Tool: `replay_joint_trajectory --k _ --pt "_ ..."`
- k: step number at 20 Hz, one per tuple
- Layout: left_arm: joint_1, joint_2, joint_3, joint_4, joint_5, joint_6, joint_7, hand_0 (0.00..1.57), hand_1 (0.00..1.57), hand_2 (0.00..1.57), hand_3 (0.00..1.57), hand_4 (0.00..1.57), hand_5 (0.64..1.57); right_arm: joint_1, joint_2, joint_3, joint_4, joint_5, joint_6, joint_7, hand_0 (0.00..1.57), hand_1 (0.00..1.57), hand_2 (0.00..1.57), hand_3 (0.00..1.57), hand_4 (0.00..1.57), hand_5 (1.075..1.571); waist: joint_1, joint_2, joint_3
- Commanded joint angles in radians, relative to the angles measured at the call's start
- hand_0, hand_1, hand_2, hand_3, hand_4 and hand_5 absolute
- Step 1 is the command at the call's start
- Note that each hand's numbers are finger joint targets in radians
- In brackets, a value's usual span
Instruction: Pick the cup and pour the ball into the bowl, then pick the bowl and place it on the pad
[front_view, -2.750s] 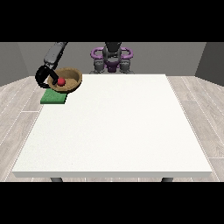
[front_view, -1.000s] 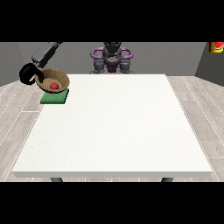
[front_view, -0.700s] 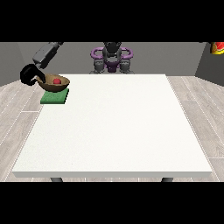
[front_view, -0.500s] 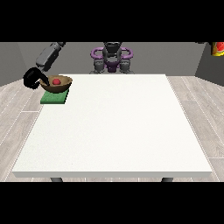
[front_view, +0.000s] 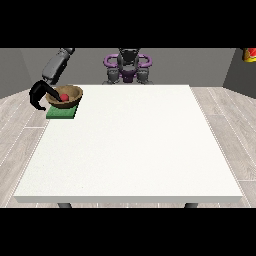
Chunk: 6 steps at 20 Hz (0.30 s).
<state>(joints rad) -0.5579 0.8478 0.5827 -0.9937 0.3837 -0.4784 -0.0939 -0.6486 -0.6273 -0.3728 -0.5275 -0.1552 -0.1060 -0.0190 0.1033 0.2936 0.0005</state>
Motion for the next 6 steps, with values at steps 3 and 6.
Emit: replay_joint_trajectory --k 3,6 --pt "-0.007 -0.049 -0.047 -0.051 0.002 0.043 0.052 0.0 0.0 0.0 0.0 1.19 1.569 -0.052 -0.047 0.046 0.018 0.038 0.048 0.091 0.0 0.0 0.0 0.0 0.0 1.395 -0.007 -0.067 -0.0003" --pt "0.042 -0.048 -0.049 0.017 -0.007 0.016 0.063 0.0 0.0 0.0 0.0 1.19 1.569 -0.051 -0.075 0.058 -0.028 0.039 0.074 0.147 0.0 0.0 0.0 0.0 0.2 1.375 -0.04 -0.173 -0.0016"
